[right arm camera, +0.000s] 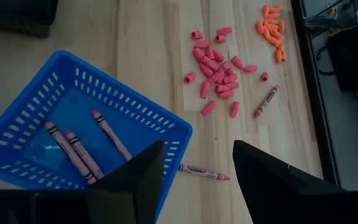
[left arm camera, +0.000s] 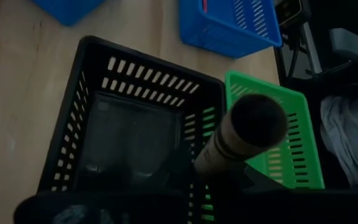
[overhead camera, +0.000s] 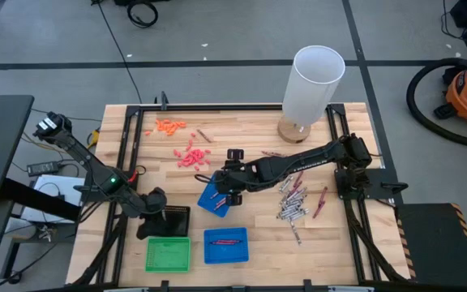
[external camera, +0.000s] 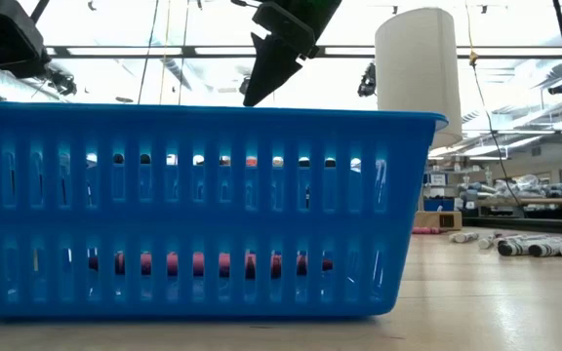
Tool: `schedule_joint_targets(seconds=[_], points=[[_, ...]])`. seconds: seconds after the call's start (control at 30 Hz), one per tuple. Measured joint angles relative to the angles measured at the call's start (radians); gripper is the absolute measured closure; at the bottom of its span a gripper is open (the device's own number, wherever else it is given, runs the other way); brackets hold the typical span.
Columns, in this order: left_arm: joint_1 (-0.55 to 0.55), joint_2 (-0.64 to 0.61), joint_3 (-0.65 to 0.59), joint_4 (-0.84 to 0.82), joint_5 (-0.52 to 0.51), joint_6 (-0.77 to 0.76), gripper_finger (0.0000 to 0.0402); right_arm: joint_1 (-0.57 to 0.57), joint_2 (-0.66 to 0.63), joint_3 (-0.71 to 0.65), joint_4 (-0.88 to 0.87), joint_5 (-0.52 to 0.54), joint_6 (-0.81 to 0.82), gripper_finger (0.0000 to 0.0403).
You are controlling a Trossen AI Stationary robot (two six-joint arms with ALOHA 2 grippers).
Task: Sort crayons
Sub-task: Put the black crayon into the black bin
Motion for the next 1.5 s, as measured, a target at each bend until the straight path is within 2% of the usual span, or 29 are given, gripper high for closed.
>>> schedule_joint_targets(seconds=[1.5], points=[[-0.001,-0.002,0.0,-0.033,0.027,-0.001,0.0358,-0.011,0.0,0.0,0.032,-0.013,-0.001,0.0204]])
